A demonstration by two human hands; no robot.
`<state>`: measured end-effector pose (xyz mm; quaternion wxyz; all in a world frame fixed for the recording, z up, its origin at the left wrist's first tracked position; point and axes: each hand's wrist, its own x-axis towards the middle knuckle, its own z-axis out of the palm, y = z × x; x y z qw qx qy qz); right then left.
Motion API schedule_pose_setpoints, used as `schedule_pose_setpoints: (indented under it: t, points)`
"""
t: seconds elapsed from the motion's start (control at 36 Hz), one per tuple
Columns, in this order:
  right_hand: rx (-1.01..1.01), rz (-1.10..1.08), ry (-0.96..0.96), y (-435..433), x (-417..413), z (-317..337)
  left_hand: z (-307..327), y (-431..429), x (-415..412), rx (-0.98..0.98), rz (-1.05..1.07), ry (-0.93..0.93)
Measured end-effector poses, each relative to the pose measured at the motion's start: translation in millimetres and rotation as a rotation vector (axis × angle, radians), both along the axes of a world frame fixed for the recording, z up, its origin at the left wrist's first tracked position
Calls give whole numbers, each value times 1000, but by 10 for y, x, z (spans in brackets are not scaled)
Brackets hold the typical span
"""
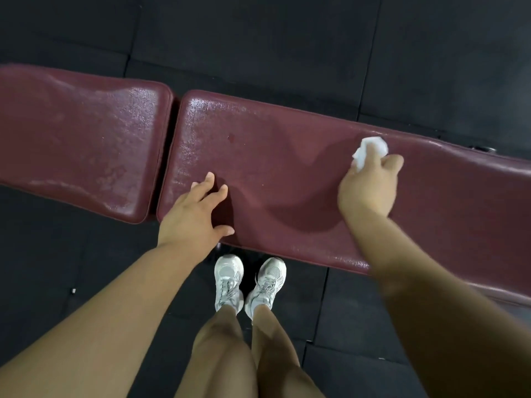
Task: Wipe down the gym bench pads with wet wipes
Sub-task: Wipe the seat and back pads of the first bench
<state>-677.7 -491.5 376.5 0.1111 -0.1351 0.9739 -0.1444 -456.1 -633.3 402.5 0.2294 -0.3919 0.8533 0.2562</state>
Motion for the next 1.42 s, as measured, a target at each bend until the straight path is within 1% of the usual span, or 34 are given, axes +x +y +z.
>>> schedule_pose_setpoints:
  t: [0.03, 0.06, 0.11, 0.19, 0.25, 0.28, 0.31, 0.33, 0.36, 0.39, 0.42, 0.47, 0.53, 0.58, 0.61, 0.64, 0.69, 0.78, 0.81, 0.83, 0.86, 0.89, 0.94, 1.0, 1.08, 1.14, 1.17, 1.19, 1.22, 1.25, 1.31, 1.33, 1.39, 1.42]
  points:
    - [1, 18, -1, -67, 158, -28, 7, 0, -6, 1, 4, -2]
    - [-15, 84, 7, -130, 329, -35, 13, -4, -13, 2, 7, -1]
    - [-14, 349, -17, -220, 664, -20, 19, -13, -19, 2, 6, -1]
    - [-21, 864, -164, -197, 946, 8, 16, -42, -18, -3, -5, 2]
    - [-45, 1099, -121, -127, 875, 22, 16, -64, -27, -13, -11, 7]
    - [-35, 1147, -69, -105, 772, -4, 17, -75, -36, -18, -12, 11]
    - [-21, 1157, -20, -109, 654, -1, 22, -87, -48, -24, -10, 17]
    - [-13, 1109, 30, -136, 515, 12, 27, -104, -60, -32, -7, 24]
    - [-5, 981, 69, -170, 356, 24, 32, -123, -77, -44, -4, 37]
    - [15, 790, 86, -196, 186, 29, 31, -149, -96, -55, -1, 56]
    - [25, 570, 75, -201, 20, 32, 31, -182, -118, -58, 10, 78]
    - [-26, 229, 61, -168, -234, 9, 37, -260, -171, -44, 46, 106]
    - [-62, 18, 61, -180, -322, -12, 43, -347, -233, -35, 63, 121]
    - [7, -44, 65, -276, -235, -34, 33, -440, -287, -45, 58, 134]
    - [19, -31, 78, -347, -130, -56, 19, -484, -306, -47, 49, 133]
    - [10, 29, 103, -412, 4, -68, 0, -519, -318, -39, 35, 123]
    - [-55, 305, 134, -516, 299, -91, -48, -564, -312, -18, 10, 106]
    - [-45, 774, -37, -496, 554, -85, -86, -593, -273, -18, -3, 116]
    - [-49, 882, -76, -465, 551, -43, -85, -605, -264, -20, -11, 119]
    - [-27, 964, -50, -423, 489, -18, -83, -617, -259, -20, -18, 122]
    - [-23, 983, -21, -386, 382, -1, -79, -627, -256, -20, -25, 118]
    - [-14, 915, -6, -372, 247, -5, -74, -635, -258, -22, -34, 106]
    - [-34, 637, 58, -373, -67, -29, -70, -646, -273, -40, -51, 81]
    - [-50, 353, 73, -410, -299, -32, -72, -649, -286, -56, -56, 78]
    - [-25, 110, 96, -632, -296, -42, -65, -662, -293, -66, -70, 73]
    - [55, 16, 78, -865, -88, -48, -50, -671, -284, -60, -85, 71]
    - [64, 37, 101, -971, 60, -60, -41, -679, -280, -56, -100, 70]
    - [33, 157, 150, -1061, 228, -85, -32, -692, -277, -52, -118, 67]
    - [2, 332, 184, -1120, 402, -98, -22, -716, -270, -45, -135, 64]
    - [22, 535, 187, -1144, 556, -133, -13, -752, -258, -31, -145, 64]
    - [12, 854, -6, -1114, 741, -131, 12, -839, -221, 2, -152, 70]
    - [-3, 981, -60, -1066, 735, -102, 24, -874, -201, 8, -154, 74]
    - [12, 1087, -40, -1012, 603, -8, 57, -968, -113, -5, -132, 71]
    - [14, 1037, -15, -974, 468, 20, 62, -994, -75, -17, -104, 69]
